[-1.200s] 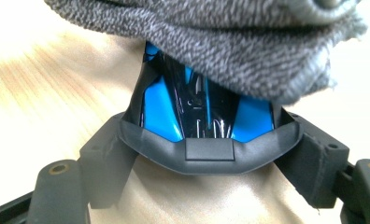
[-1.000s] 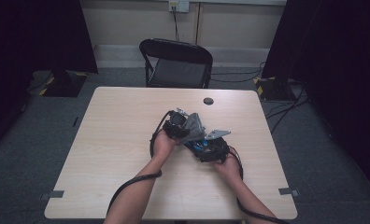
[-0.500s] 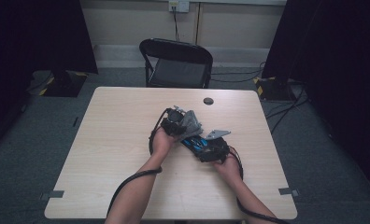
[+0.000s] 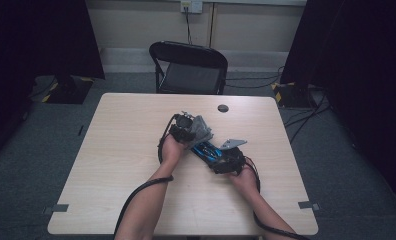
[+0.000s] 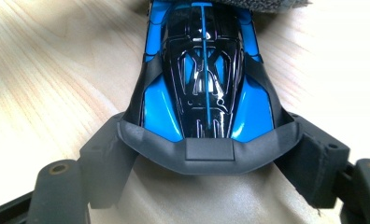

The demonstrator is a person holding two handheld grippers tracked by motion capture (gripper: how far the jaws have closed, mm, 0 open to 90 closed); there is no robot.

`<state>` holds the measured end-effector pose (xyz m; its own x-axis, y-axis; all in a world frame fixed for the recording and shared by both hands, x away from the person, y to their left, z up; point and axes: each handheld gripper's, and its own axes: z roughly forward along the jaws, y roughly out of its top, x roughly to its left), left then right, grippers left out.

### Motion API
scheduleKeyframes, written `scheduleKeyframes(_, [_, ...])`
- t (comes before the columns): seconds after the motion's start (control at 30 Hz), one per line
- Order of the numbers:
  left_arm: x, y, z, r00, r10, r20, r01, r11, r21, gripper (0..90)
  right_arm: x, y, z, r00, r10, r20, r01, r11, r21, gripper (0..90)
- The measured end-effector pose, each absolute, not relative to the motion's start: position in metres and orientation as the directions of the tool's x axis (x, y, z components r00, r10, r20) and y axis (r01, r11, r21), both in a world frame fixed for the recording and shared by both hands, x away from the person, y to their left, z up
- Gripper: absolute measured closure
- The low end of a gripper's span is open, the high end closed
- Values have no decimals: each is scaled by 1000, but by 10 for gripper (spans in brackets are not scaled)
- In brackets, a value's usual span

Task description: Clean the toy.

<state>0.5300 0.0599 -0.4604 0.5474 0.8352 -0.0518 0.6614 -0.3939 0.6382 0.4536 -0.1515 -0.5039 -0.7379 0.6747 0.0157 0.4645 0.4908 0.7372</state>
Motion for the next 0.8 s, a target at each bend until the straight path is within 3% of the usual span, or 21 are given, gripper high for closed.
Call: scheduleKeyframes(0.8, [539, 73, -469, 486, 873, -33, 682, -356, 639, 785, 454, -151, -504, -738, 675, 15, 464, 491, 737, 245])
